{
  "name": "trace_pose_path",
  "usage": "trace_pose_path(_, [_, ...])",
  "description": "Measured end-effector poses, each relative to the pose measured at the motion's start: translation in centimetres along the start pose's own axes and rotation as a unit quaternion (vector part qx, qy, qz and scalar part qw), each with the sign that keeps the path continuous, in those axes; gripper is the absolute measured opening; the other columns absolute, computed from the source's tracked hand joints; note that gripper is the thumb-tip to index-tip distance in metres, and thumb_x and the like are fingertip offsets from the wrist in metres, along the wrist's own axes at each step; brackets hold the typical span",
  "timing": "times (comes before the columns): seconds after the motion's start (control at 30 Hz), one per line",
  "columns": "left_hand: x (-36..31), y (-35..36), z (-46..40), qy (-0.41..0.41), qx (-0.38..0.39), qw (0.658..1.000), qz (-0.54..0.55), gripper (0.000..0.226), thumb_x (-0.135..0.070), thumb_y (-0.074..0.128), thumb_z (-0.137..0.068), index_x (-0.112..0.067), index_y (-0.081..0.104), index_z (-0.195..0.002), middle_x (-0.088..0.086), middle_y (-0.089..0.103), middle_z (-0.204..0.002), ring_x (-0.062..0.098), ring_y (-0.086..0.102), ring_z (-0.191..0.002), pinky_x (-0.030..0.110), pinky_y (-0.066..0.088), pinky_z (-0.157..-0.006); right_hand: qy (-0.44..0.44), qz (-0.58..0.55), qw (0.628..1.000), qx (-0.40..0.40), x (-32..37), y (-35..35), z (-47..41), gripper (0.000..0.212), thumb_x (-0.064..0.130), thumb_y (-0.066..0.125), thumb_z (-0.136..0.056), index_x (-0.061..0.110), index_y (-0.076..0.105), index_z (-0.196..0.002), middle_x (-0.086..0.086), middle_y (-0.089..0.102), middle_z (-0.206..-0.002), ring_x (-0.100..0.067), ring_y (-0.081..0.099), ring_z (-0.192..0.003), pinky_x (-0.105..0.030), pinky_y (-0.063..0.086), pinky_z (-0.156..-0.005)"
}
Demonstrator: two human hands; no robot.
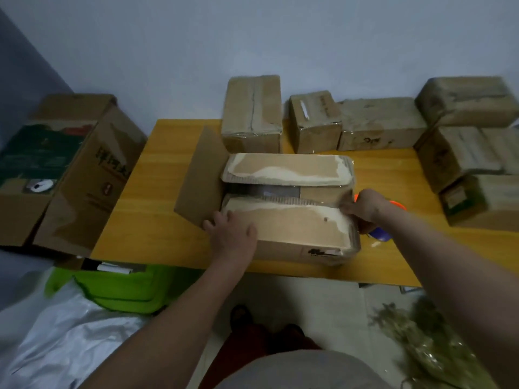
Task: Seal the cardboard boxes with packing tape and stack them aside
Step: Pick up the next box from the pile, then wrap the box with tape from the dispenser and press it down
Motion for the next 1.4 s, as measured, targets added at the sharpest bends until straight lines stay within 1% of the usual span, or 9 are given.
trace_pose_path(0.2, [-2.4, -2.6, -2.6, 0.126, 0.009, 0.992, -0.023, 0.043, -0.047, 0.048, -0.094, -0.014, 0.057, -0.119, 0.006, 0.043, -0.128, 0.023, 0.039, -0.115, 0.035, 0.040, -0.091, -0.123, 0.218, 0.947, -0.203, 4.6, -1.0, 2.0, 0.048, 0.033, 0.058, -0.091, 0.001, 0.043, -0.123, -0.019, 0.049, -0.124, -0.035, 0.046, -0.117, -0.040, 0.039, -0.095])
trace_pose_path(0.43, [-4.4, -4.0, -5.6, 0.236, 0.029, 0.971, -0.029, 0.040, -0.039, 0.039, -0.100, -0.020, 0.048, -0.135, 0.003, 0.046, -0.142, 0.024, 0.039, -0.129, 0.040, 0.029, -0.107, -0.120, 0.219, 0.943, -0.220, 6.1, -0.3, 2.7, 0.036, 0.041, 0.040, -0.098, 0.008, 0.054, -0.102, -0.018, 0.063, -0.109, -0.035, 0.057, -0.102, -0.040, 0.041, -0.083])
trace_pose_path(0.6, [-4.4, -8.2, -6.5, 0.214, -0.013, 0.977, -0.010, 0.043, -0.042, 0.032, -0.102, -0.024, 0.067, -0.085, -0.002, 0.065, -0.092, 0.019, 0.059, -0.100, 0.055, 0.010, -0.117, -0.137, 0.197, 0.929, -0.282, 7.5, -2.9, 3.7, 0.038, 0.037, 0.038, -0.099, 0.009, 0.059, -0.084, -0.017, 0.067, -0.093, -0.035, 0.061, -0.085, -0.039, 0.043, -0.073])
trace_pose_path(0.7, [-3.6, -9.4, -7.2, 0.191, -0.006, 0.981, -0.034, 0.051, -0.057, 0.035, -0.098, -0.024, 0.072, -0.084, -0.003, 0.067, -0.094, 0.020, 0.058, -0.106, 0.060, 0.003, -0.115, -0.112, 0.206, 0.951, -0.203, 9.1, -3.2, 3.2, 0.037, 0.039, 0.048, -0.096, 0.006, 0.066, -0.091, -0.012, 0.064, -0.085, -0.031, 0.061, -0.080, -0.033, 0.042, -0.063])
trace_pose_path(0.8, [-2.1, -9.4, -7.0, 0.168, 0.051, 0.984, 0.007, 0.043, -0.066, 0.057, -0.083, -0.026, 0.072, -0.082, -0.006, 0.068, -0.100, 0.019, 0.054, -0.114, 0.062, 0.000, -0.114, -0.095, 0.174, 0.979, 0.039, 10.5, 0.4, 2.8, 0.035, 0.033, 0.055, -0.095, 0.002, 0.069, -0.087, -0.013, 0.067, -0.073, -0.026, 0.063, -0.062, -0.032, 0.051, -0.061])
trace_pose_path(0.9, [-0.9, -9.6, -6.0, 0.169, 0.053, 0.984, 0.000, 0.052, -0.067, 0.071, -0.068, -0.035, 0.066, -0.108, 0.001, 0.043, -0.144, 0.027, 0.025, -0.140, 0.064, -0.003, -0.113, -0.105, 0.151, 0.965, 0.189, 12.0, 4.2, 3.4, 0.030, 0.030, 0.051, -0.097, 0.004, 0.067, -0.097, -0.009, 0.066, -0.085, -0.019, 0.062, -0.071, -0.029, 0.050, -0.066])
trace_pose_path(1.07, [0.0, -9.9, -4.5, 0.141, 0.031, 0.990, 0.012, 0.099, -0.068, 0.078, -0.058, -0.035, 0.036, -0.142, 0.002, -0.022, -0.158, 0.033, -0.017, -0.146, 0.061, -0.001, -0.116, -0.191, 0.325, 0.919, 0.117, 14.2, 5.7, 3.5, 0.039, 0.035, 0.045, -0.098, 0.010, 0.058, -0.126, -0.007, 0.058, -0.127, -0.024, 0.053, -0.114, -0.032, 0.039, -0.095])
trace_pose_path(1.2, [0.3, -9.9, -2.8, 0.130, 0.037, 0.991, 0.017, 0.103, -0.059, 0.082, -0.062, -0.032, 0.028, -0.146, 0.003, -0.028, -0.157, 0.033, -0.018, -0.147, 0.050, 0.004, -0.119, -0.219, 0.262, 0.940, -0.003, 16.8, 1.9, 3.1, 0.039, 0.029, 0.051, -0.096, 0.008, 0.051, -0.130, -0.012, 0.059, -0.125, -0.028, 0.056, -0.113, -0.037, 0.044, -0.095])
trace_pose_path(1.4, [-0.6, -10.0, -0.7, 0.132, 0.053, 0.990, 0.004, 0.102, -0.049, 0.082, -0.067, -0.025, 0.026, -0.149, 0.001, -0.022, -0.158, 0.031, -0.005, -0.147, 0.044, 0.020, -0.118, -0.226, 0.153, 0.961, -0.037, 20.1, -1.7, 1.7, 0.073, 0.022, 0.047, -0.098, 0.012, -0.002, -0.152, -0.020, 0.046, -0.140, -0.034, 0.047, -0.124, -0.039, 0.037, -0.100])
Point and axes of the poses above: each hand's wrist, its own z-axis away from the middle knuckle, its own y-axis out of the palm, x = y × z, the point moved 9 cm from there along -z, towards the middle knuckle
